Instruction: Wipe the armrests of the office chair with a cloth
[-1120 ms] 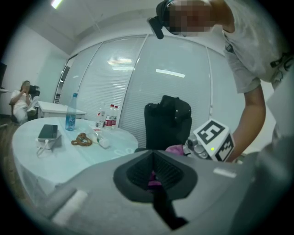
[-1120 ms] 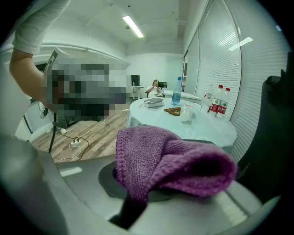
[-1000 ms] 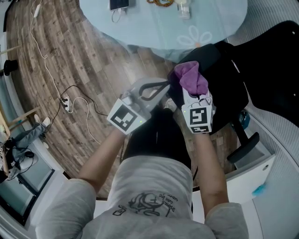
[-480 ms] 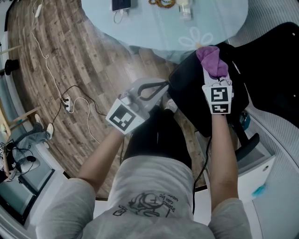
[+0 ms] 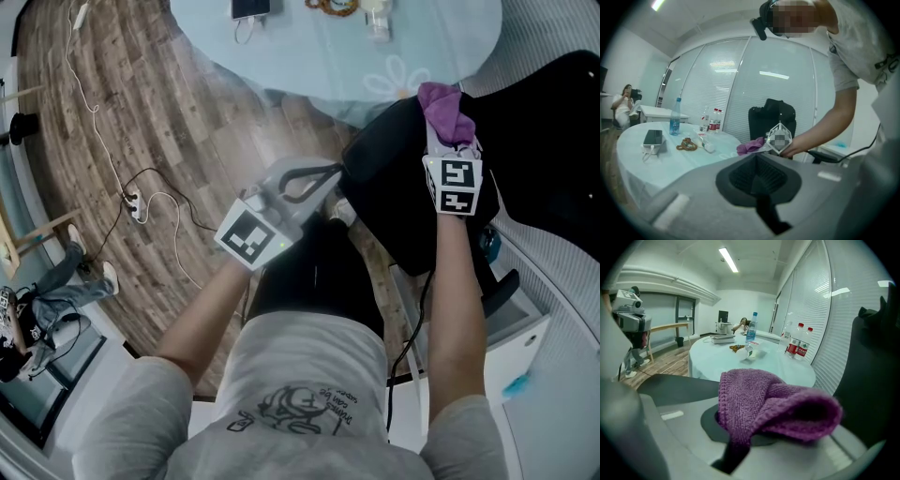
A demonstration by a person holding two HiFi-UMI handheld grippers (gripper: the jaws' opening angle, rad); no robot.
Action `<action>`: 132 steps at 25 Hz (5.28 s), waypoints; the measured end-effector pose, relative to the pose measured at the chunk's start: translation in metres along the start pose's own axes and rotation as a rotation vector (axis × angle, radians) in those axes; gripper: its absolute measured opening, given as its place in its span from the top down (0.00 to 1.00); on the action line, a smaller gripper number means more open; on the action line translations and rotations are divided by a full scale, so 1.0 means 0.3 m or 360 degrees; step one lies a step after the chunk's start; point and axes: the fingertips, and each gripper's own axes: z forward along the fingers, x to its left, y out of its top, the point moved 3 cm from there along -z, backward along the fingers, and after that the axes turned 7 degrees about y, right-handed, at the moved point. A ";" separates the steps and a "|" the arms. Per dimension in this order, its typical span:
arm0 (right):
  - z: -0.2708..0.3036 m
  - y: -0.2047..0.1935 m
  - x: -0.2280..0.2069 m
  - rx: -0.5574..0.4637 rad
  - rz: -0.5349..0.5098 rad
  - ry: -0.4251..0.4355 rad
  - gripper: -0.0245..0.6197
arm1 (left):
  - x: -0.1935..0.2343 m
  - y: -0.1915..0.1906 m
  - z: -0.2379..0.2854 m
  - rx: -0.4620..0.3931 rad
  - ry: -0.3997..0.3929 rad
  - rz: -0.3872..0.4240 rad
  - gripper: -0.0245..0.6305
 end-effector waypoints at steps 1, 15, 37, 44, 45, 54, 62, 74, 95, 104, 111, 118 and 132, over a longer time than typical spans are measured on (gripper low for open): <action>-0.001 0.001 0.016 -0.0012 -0.0007 0.0009 0.92 | 0.000 -0.001 0.000 0.0000 0.0001 0.0000 0.96; -0.082 0.021 0.474 -0.0115 -0.0090 0.0318 0.92 | -0.004 0.012 -0.012 -0.0016 0.0015 -0.0012 0.96; -0.066 0.013 0.400 -0.0231 -0.0141 0.0458 0.92 | 0.001 -0.013 0.008 0.0018 0.0028 -0.0049 0.96; -0.035 -0.009 0.172 -0.0220 -0.0044 0.0301 0.92 | 0.005 -0.015 0.010 0.0024 0.0032 -0.0063 0.96; -0.030 -0.012 0.134 -0.0214 -0.0033 0.0276 0.92 | 0.005 -0.017 0.010 0.0029 0.0031 -0.0062 0.96; 0.002 -0.006 -0.001 -0.0191 -0.0025 0.0171 0.92 | 0.001 -0.018 0.012 0.0026 0.0032 -0.0066 0.96; -0.033 0.010 0.209 -0.0260 -0.0037 0.0296 0.92 | -0.005 -0.008 0.020 0.0006 0.0029 -0.0062 0.96; -0.125 0.031 0.641 -0.0304 -0.0213 0.0553 0.92 | 0.000 -0.009 0.016 0.0011 0.0053 -0.0088 0.96; -0.025 -0.035 -0.006 -0.0336 -0.0096 0.0288 0.92 | 0.010 -0.003 -0.010 0.0006 0.0094 -0.0085 0.96; -0.043 0.000 -0.018 -0.0253 0.0051 0.0206 0.92 | 0.017 0.059 -0.033 -0.0072 0.0141 -0.0100 0.96; -0.225 0.188 0.040 -0.0330 -0.0052 0.0265 0.92 | 0.002 0.255 -0.068 -0.0182 0.0202 -0.0072 0.96; -0.452 0.450 0.151 -0.0490 -0.0069 0.0322 0.92 | -0.039 0.525 -0.124 -0.0295 0.0229 -0.0064 0.96; -0.966 0.784 0.336 -0.0748 0.0021 0.0310 0.91 | -0.204 0.929 -0.272 -0.0418 0.0220 0.0068 0.96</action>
